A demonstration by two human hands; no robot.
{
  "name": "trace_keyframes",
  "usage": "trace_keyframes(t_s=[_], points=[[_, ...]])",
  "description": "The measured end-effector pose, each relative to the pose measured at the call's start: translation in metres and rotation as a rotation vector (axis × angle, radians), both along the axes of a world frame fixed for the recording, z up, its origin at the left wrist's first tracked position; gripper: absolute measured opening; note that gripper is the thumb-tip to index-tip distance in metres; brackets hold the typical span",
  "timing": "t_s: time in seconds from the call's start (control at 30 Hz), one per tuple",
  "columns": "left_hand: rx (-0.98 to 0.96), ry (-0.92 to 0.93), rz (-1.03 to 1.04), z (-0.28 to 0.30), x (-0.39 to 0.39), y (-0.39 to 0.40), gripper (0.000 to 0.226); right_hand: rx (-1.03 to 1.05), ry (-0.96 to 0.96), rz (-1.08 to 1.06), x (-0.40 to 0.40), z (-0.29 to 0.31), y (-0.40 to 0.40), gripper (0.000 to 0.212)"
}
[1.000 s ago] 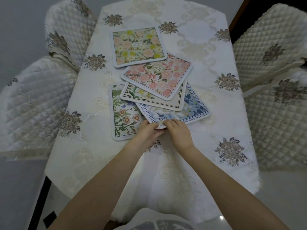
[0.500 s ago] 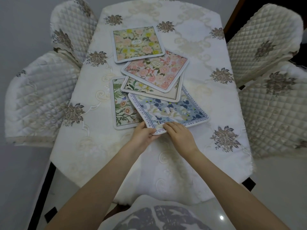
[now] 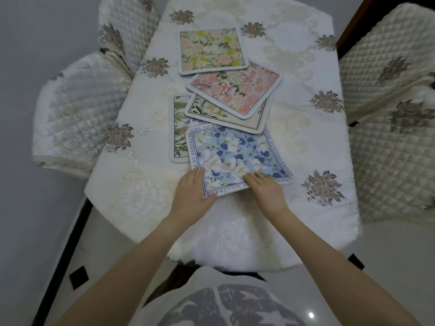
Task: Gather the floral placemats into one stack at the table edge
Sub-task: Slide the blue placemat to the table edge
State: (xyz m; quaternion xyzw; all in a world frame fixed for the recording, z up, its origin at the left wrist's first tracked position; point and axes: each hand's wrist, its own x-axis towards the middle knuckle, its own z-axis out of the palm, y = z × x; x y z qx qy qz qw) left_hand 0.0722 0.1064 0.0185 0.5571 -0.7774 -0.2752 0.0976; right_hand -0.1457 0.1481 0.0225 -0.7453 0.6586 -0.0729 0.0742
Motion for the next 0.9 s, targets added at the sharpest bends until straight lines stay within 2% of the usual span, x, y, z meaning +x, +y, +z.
trace_keyframes(t_s=[0.07,0.13,0.23,0.37,0.43,0.53,0.83,0.9], points=[[-0.174,-0.172,-0.32,-0.007,0.0,0.006,0.077,0.061,-0.025,0.01,0.005,0.001,0.0,0.051],[-0.194,-0.24,-0.454,-0.013,-0.006,0.009,0.069,0.072,-0.034,0.049,0.009,-0.001,0.006,0.055],[-0.167,-0.319,-0.441,-0.019,-0.015,0.006,0.056,0.063,0.051,0.114,0.016,-0.001,0.016,0.061],[-0.065,-0.304,-0.432,-0.028,-0.007,0.011,0.072,0.059,0.021,0.171,0.014,-0.01,0.023,0.057],[-0.059,-0.289,-0.446,-0.035,0.002,0.017,0.075,0.147,0.059,0.173,0.012,-0.021,0.029,0.059],[-0.027,-0.271,-0.466,-0.043,0.013,0.028,0.072,0.293,0.108,0.142,0.01,-0.034,0.042,0.068],[-0.053,-0.343,-0.612,-0.059,0.051,0.055,0.07,0.327,0.086,0.026,0.055,-0.046,0.097,0.059],[-0.072,-0.343,-0.64,-0.063,0.061,0.062,0.076,0.343,0.076,-0.002,0.068,-0.047,0.109,0.059]])
